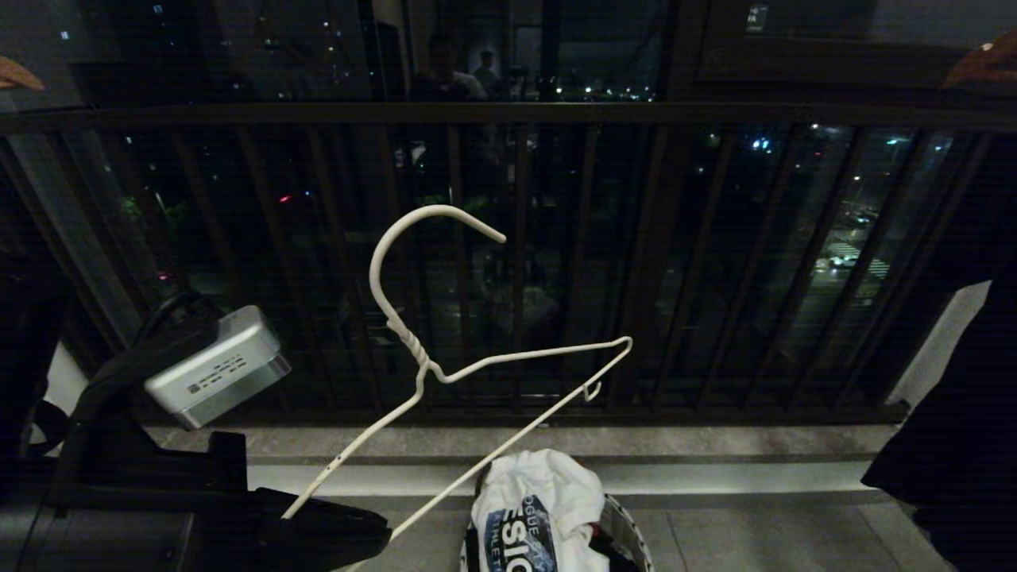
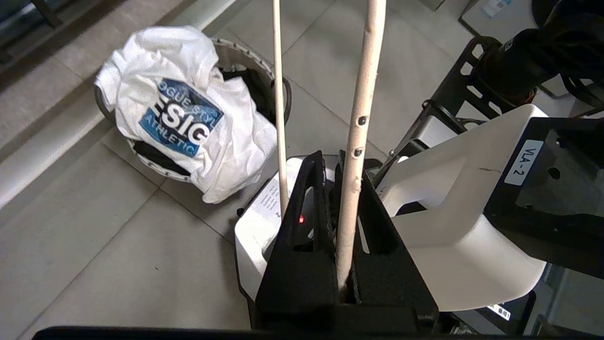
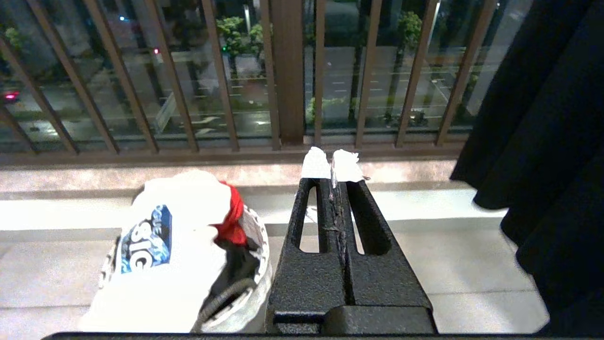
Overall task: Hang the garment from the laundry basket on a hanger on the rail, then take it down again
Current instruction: Pick up the clothes rack on the clothesline
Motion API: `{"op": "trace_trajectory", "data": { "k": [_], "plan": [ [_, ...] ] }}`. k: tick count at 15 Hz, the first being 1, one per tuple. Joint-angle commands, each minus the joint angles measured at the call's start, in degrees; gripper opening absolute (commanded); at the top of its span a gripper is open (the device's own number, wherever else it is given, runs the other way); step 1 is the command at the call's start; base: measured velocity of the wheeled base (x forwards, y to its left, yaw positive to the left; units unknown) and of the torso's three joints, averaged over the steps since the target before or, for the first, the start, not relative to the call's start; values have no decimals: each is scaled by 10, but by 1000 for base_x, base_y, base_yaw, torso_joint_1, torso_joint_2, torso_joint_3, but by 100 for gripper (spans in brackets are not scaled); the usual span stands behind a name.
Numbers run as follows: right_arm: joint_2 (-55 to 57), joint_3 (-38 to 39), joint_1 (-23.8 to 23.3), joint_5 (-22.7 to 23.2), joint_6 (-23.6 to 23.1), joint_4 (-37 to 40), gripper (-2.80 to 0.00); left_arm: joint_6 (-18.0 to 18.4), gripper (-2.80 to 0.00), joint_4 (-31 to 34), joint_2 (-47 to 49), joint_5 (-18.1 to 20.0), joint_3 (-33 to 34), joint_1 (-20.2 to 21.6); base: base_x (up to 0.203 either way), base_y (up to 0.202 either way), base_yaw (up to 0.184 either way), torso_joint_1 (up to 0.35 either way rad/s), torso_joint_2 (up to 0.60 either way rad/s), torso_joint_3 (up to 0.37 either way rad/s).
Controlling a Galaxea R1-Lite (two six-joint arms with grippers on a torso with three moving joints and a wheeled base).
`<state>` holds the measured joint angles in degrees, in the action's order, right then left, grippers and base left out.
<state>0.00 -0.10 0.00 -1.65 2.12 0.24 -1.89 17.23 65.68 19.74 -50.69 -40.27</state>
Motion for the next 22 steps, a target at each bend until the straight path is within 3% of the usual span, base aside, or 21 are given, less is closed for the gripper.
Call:
{"op": "trace_trajectory", "data": {
  "k": [1, 17, 22],
  "plan": [
    [1, 0, 0, 0, 1, 0, -280, 0, -280, 1, 1, 1, 1, -1, 0, 0, 0, -195, 496, 289],
    [1, 0, 0, 0, -1, 0, -280, 0, -280, 1, 40, 0, 9, 0, 0, 0, 0, -131, 466, 337],
    [1, 0, 0, -1, 1, 0, -280, 0, -280, 1, 43, 0, 9, 0, 0, 0, 0, -14, 122, 108]
  ]
}}
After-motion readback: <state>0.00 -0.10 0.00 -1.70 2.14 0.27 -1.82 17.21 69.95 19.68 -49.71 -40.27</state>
